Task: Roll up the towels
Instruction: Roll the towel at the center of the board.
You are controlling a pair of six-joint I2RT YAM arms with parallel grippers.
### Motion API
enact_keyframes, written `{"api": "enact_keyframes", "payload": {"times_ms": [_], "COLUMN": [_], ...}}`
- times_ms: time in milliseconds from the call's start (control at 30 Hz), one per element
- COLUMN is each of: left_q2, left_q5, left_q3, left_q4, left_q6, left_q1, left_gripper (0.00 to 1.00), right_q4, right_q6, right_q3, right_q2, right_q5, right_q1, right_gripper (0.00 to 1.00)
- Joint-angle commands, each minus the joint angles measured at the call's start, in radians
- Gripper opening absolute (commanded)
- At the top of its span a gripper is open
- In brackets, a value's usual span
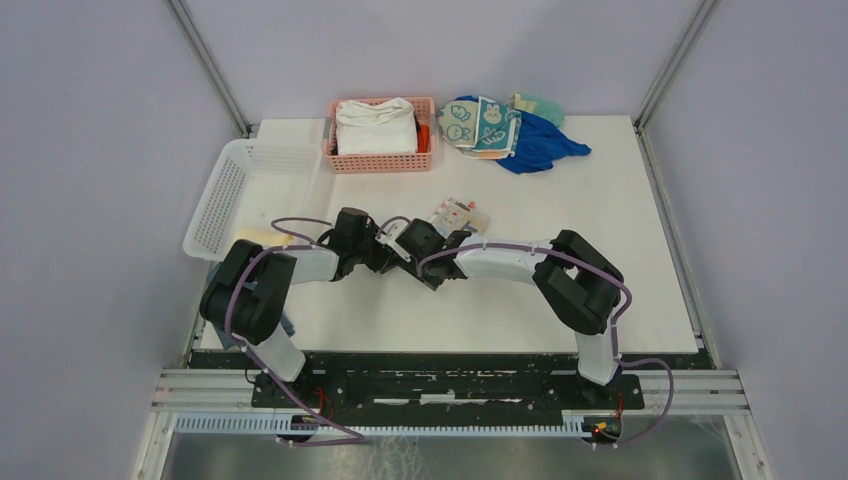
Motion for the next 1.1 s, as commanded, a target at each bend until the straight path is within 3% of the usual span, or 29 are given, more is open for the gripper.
{"api": "enact_keyframes", "payload": {"times_ms": [0,133,567,800,1067], "left_q2": [0.025,0.029,0.028,0.028,0.025], "left_q5": [-0.113,-0.116,-0.123,-0.126,-0.128], "left_q3": [-0.036,-0.034,-0.028,-0.026,-0.027], "left_q4": [-0.192,-0.195,-0.217,-0.220,-0.224], "left_q6": [0.071,0.072,0.081,0.081,0.082], "left_q1": [-0.003,-0.003,-0.003,-0.003,-0.003], "left_gripper": [0.43,0.43,0.43,0.43,0.43], "right_q4": [-0.081,-0.102,-0.063,-0.030,-0.036], "right_q6": [0.007,0.019,0.022,0.025,0.018], "right_q3": [0.013,0.025,0.046,0.035,0.051], "right_q2": [0.098,0.100,-0.156,-0.172,-0.094], "right_q5": [-0.010,-0.009,-0.043,-0.147,-0.122], "right_q1": [0.002,0.002,0.004,0.010,0.008], "right_gripper": [0.43,0.42,0.54,0.44,0.36]}}
